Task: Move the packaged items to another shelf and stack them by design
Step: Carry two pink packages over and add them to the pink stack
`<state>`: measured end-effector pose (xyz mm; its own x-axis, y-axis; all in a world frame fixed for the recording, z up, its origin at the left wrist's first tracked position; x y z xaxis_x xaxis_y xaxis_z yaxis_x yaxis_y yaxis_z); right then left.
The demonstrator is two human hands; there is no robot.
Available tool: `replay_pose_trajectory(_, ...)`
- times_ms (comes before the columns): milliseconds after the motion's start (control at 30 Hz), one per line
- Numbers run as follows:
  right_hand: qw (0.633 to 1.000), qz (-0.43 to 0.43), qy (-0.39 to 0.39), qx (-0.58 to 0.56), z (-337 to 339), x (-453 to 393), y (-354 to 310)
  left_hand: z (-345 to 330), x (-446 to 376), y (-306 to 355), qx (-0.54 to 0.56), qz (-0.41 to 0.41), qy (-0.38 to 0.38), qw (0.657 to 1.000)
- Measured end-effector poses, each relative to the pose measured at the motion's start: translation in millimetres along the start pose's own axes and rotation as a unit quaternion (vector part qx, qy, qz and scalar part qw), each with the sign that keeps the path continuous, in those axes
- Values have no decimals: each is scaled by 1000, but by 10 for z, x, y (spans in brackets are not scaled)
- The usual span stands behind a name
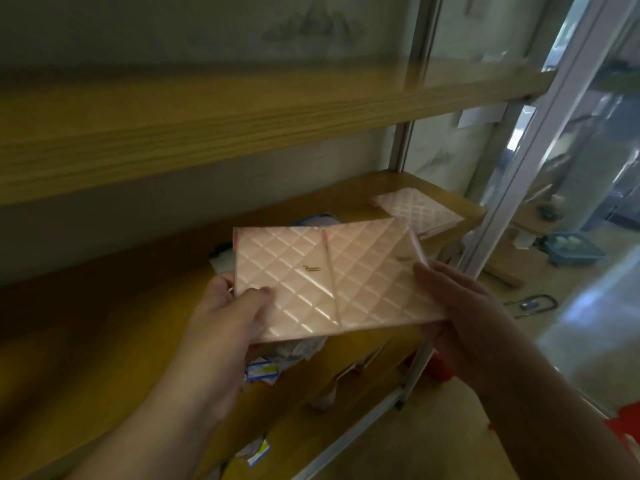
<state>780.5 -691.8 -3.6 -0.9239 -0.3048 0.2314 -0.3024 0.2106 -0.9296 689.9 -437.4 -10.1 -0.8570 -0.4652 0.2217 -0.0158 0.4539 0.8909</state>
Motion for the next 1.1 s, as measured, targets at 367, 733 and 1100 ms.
replay_pose_trajectory(367,999,15,-13,37,1276,-1049,-739,-1465,-634,-504,6,-15,29,999)
replay_pose_trajectory(733,998,-4,-49,43,2327,-1888,-1103,-2772,-1750,-976,-129,-48,112,984)
replay_pose_trajectory(1100,995,-11,-89,48,2489,-2244,-1087,-2999,-1832,-1106,-371,-66,164,912)
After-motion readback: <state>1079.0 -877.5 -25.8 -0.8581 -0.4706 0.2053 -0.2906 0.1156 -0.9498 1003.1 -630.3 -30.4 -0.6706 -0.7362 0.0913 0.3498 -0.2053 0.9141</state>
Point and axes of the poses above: each hand's wrist, its own x-axis away from the middle knuckle, its own z-axis out of the back of the hand, y = z × x, the point moved 5 cm from there along -x, towards the middle knuckle, and after that the axes turned 12 degrees about x, right-handed, at the moved point
